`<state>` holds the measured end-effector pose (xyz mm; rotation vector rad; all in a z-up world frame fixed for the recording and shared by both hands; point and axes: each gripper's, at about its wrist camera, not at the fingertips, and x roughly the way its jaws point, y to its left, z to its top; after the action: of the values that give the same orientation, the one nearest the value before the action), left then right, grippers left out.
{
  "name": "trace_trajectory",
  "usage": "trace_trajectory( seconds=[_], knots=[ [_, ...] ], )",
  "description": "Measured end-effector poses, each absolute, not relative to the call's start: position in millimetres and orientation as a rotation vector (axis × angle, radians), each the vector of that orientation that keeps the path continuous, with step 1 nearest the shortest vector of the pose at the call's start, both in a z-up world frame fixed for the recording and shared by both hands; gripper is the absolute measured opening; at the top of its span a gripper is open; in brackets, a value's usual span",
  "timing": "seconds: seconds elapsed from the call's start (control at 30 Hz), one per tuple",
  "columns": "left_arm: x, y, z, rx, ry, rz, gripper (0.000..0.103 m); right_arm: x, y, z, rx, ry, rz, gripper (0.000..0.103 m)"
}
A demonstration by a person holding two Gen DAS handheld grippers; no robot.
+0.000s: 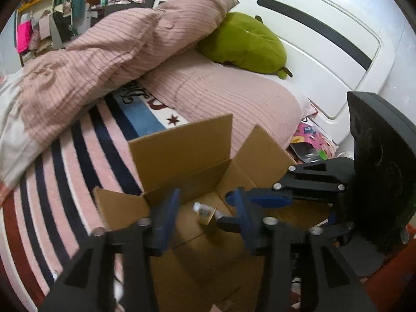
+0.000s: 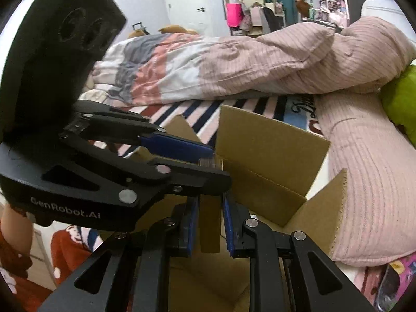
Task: Organize rigid objects
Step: 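Lower the gold item into the box and open the right gripper, then grasp the white power bank with the right gripper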
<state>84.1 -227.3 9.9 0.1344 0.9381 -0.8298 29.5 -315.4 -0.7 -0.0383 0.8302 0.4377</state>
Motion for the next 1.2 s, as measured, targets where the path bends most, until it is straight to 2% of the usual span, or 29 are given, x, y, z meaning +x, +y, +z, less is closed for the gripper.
trace_trajectory(
  seconds=[0.13, 0.23, 0.43, 0.5, 0.6, 0.73, 0.97, 1.2],
  knots=[
    [80.1, -202.2, 22.3, 0.114, 0.896, -0.793, 0.055, 29.9, -313.2, 1.8, -0.04, 0.833, 0.429, 0.026],
    [73.6, -170.3, 35.9, 0.088, 0.853, -0.743, 0.067, 27.7, -302.7, 8.2, -0.046, 0.804, 0.458, 0.028],
    [56.4, -89.2, 46.9, 0.067, 0.802, -0.541, 0.076, 16.4, -246.1, 24.4, -0.094, 0.739, 0.622, 0.036],
    [49.2, -59.8, 43.3, 0.058, 0.799, -0.473, 0.076, 14.6, -217.5, 24.6, -0.116, 0.74, 0.701, 0.038],
    [38.2, -15.8, 30.9, 0.025, 0.808, -0.389, 0.076, 12.4, -172.2, 17.7, -0.133, 0.766, 0.815, 0.048],
    [19.8, 33.1, 2.8, -0.023, 0.833, -0.302, 0.076, 11.4, -122.0, -6.8, -0.147, 0.829, 0.896, 0.048],
    [0.0, 80.8, -47.4, -0.091, 0.894, -0.223, 0.076, 13.1, -63.9, -88.8, -0.234, 0.956, 0.794, 0.048],
    [-9.7, 102.0, -71.5, -0.109, 0.906, -0.196, 0.076, 17.2, -37.9, -131.2, -0.281, 0.956, 0.612, 0.048]
  ],
)
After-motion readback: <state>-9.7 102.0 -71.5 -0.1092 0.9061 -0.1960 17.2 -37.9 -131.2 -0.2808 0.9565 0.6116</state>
